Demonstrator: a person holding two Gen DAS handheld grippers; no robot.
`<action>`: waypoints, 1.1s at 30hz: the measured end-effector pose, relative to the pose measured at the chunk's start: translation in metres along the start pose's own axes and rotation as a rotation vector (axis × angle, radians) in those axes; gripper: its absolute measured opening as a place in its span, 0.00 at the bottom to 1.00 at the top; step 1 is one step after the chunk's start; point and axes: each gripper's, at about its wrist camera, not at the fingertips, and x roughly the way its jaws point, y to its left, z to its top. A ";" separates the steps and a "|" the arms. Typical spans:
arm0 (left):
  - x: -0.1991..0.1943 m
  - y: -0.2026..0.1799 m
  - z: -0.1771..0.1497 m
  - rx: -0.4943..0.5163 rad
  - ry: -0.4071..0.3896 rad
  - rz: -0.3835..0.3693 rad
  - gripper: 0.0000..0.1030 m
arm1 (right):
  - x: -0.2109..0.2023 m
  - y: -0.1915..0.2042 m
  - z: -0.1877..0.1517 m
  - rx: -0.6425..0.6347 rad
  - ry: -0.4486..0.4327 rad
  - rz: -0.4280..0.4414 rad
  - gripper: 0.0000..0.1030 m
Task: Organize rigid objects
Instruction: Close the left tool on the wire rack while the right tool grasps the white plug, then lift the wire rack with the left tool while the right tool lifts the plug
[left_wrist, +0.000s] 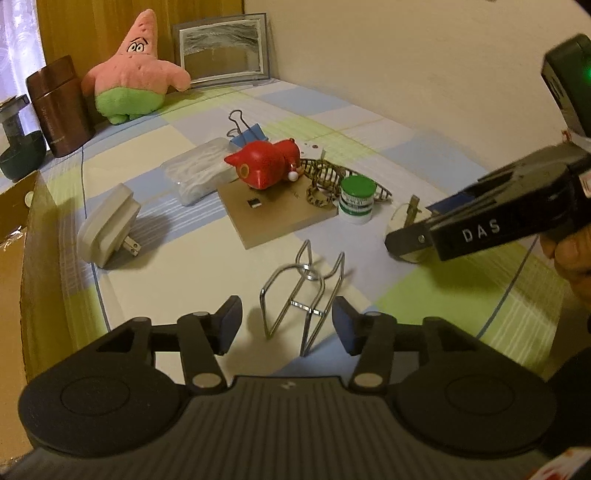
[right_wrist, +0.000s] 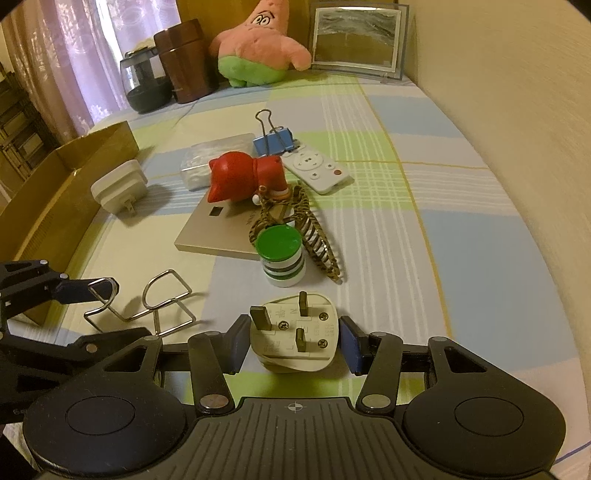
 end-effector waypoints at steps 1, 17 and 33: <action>0.000 0.000 0.001 -0.003 -0.004 0.006 0.47 | 0.000 -0.001 0.000 0.002 0.000 -0.001 0.46; -0.014 0.013 0.000 -0.037 0.009 0.105 0.48 | -0.008 -0.002 0.005 0.011 -0.020 -0.001 0.46; 0.011 0.000 -0.002 0.056 0.014 0.004 0.77 | -0.009 -0.009 0.003 0.026 -0.019 -0.018 0.46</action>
